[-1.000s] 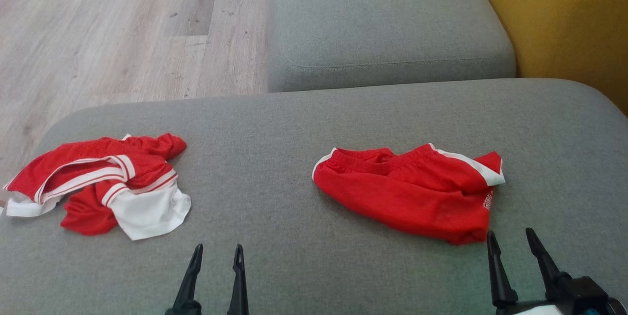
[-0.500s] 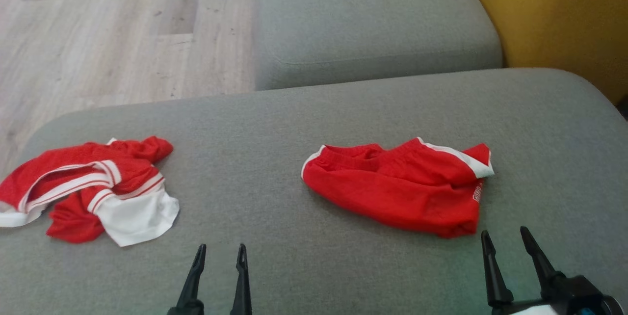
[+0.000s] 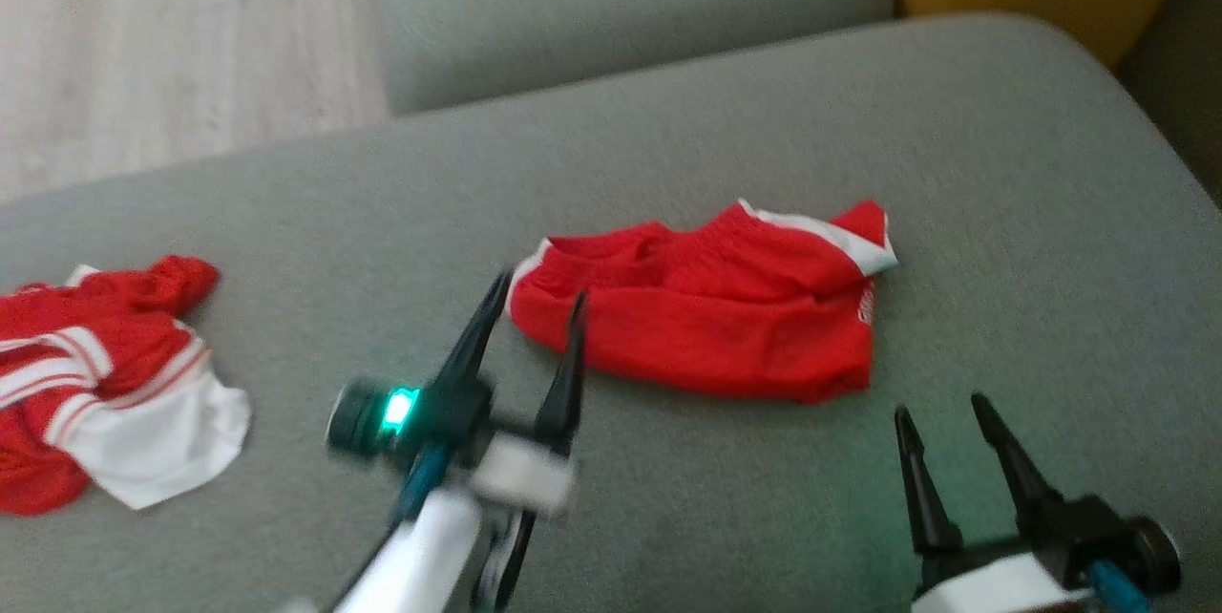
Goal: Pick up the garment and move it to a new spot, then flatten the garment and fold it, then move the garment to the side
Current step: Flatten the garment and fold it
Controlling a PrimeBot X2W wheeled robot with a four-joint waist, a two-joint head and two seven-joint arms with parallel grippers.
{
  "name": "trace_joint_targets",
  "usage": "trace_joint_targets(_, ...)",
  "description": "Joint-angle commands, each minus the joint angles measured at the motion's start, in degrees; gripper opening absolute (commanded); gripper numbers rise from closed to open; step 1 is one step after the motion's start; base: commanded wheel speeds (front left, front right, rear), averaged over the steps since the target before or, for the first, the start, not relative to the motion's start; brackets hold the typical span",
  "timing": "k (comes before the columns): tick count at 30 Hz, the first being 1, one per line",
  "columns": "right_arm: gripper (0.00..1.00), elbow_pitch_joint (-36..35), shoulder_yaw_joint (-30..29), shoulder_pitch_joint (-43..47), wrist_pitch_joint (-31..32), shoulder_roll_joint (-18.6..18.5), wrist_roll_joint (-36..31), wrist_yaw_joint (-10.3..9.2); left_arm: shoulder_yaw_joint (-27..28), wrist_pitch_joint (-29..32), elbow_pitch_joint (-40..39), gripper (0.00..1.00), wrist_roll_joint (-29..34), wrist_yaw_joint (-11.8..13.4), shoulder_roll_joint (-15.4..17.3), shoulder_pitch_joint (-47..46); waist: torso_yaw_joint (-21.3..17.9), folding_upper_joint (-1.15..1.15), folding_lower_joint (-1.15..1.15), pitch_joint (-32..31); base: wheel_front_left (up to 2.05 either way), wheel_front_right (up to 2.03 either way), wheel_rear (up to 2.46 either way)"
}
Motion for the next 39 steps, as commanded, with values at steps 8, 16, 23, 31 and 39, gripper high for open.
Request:
trace_joint_targets(8,1.00,-3.00,2.06,-7.39,-0.22,-0.43,0.08,0.39,-10.06,7.75,7.65,1.00,-5.55,-1.26,-0.36,-27.48,-7.40,0.00,0.00,12.07,0.00,0.00,0.00)
trace_joint_targets(16,1.00,-3.92,3.02,-9.98,-0.22,-0.43,1.15,0.39,-21.33,17.91,17.87,1.00,-17.86,-0.02,-0.36,-43.63,-10.12,0.00,0.00,19.08,0.00,0.00,0.00)
trace_joint_targets(23,1.00,-3.31,5.75,-11.71,-0.22,-0.43,1.71,0.39,-30.19,23.75,23.64,1.00,-27.84,-0.52,-0.36,-49.61,-12.24,0.00,0.00,21.83,0.00,0.00,0.00)
trace_joint_targets(31,1.00,-2.47,6.93,-11.91,-0.22,-0.43,1.73,0.39,-36.76,25.32,29.17,1.00,-33.25,-0.31,-0.36,-50.60,-15.23,0.00,0.00,21.00,0.00,0.00,0.00)
trace_joint_targets(39,1.00,-2.07,6.66,-10.82,-0.22,-0.43,1.80,0.39,-40.04,18.47,29.92,0.00,-36.57,-0.09,-0.36,-50.91,-16.21,0.00,0.00,18.22,0.00,0.00,0.00)
